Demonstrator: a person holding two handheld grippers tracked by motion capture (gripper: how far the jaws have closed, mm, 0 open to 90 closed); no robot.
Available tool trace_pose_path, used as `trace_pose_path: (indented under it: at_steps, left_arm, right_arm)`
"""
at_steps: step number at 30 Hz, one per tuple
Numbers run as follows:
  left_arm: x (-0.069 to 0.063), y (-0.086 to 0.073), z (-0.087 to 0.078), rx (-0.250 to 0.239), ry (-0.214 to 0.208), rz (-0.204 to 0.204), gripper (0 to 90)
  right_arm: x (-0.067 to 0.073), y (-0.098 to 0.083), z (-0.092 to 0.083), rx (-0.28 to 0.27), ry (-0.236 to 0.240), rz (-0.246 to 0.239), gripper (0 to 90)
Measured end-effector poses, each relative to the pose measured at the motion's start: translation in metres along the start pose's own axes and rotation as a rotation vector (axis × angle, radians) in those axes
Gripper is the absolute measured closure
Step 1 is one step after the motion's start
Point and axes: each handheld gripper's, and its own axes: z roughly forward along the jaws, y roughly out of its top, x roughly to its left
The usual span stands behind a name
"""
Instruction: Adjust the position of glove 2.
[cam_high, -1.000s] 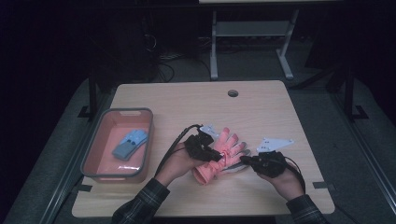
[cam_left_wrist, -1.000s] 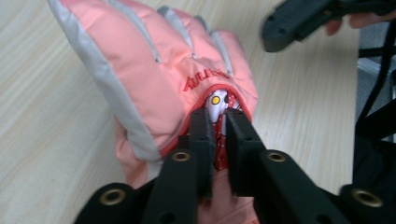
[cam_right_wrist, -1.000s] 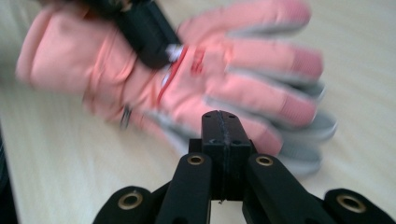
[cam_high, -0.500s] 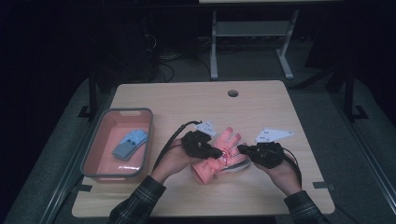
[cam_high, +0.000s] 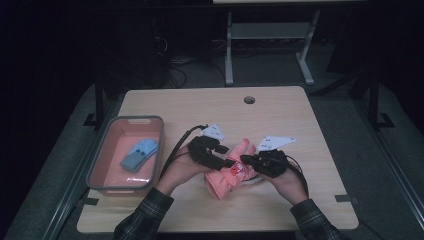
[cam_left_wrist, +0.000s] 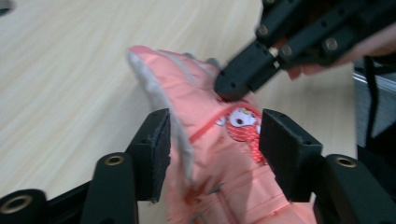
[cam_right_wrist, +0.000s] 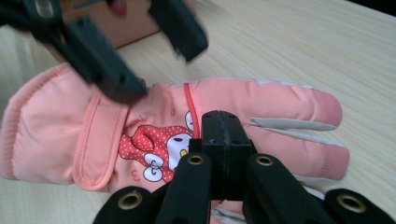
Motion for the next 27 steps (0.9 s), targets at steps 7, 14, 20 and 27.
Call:
trace_pose_path:
  at_steps: [7, 14, 20, 27]
  left_arm:
    - [0.014, -0.009, -0.003, 0.022, 0.036, -0.072, 33.3]
    - [0.019, -0.02, 0.013, 0.057, 0.009, -0.121, 21.3]
    - [0.028, -0.021, 0.028, 0.079, -0.041, -0.145, 16.3]
    - [0.035, -0.025, 0.034, 0.083, -0.049, -0.173, 14.0]
  right_arm:
    - [0.0, -0.007, 0.026, 0.081, -0.008, 0.006, 90.0]
    - [0.002, -0.014, 0.035, 0.105, -0.031, 0.003, 90.0]
    - [0.004, -0.016, 0.035, 0.105, -0.036, 0.0, 90.0]
    - [0.0, -0.018, 0.019, 0.099, -0.056, -0.01, 90.0]
